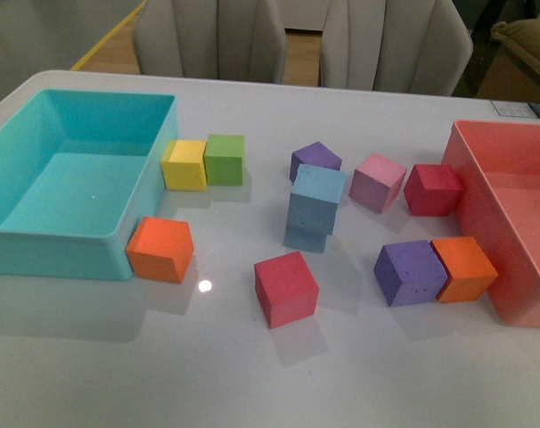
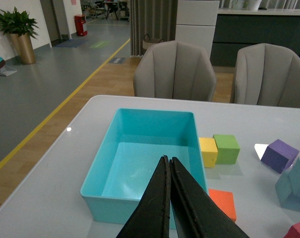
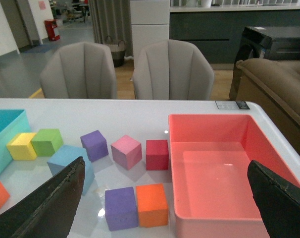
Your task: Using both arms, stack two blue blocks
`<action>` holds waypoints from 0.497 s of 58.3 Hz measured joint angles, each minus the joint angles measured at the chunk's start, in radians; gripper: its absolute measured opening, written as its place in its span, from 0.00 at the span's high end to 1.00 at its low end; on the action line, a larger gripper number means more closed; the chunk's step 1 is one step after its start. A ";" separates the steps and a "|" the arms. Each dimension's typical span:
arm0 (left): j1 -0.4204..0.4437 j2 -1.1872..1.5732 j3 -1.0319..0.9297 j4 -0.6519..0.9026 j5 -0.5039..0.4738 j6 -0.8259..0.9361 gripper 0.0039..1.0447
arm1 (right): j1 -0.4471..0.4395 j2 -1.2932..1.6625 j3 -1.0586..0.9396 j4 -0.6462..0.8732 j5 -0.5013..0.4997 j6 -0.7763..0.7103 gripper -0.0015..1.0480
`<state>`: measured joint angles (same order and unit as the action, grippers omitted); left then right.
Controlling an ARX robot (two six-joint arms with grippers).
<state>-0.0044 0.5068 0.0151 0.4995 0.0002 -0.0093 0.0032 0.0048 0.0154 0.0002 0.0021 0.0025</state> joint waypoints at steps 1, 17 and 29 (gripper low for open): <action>0.000 -0.006 0.000 -0.006 0.000 0.000 0.99 | 0.000 0.000 0.000 0.000 0.000 0.000 0.09; 0.000 -0.166 0.000 -0.158 0.000 0.000 0.99 | 0.000 0.000 0.000 0.000 0.000 0.000 0.09; 0.000 -0.242 0.000 -0.233 0.000 0.000 0.99 | 0.000 0.000 0.000 0.000 0.000 0.000 0.09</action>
<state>-0.0044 0.2649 0.0151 0.2661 0.0002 -0.0093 0.0032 0.0048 0.0154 0.0002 0.0021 0.0025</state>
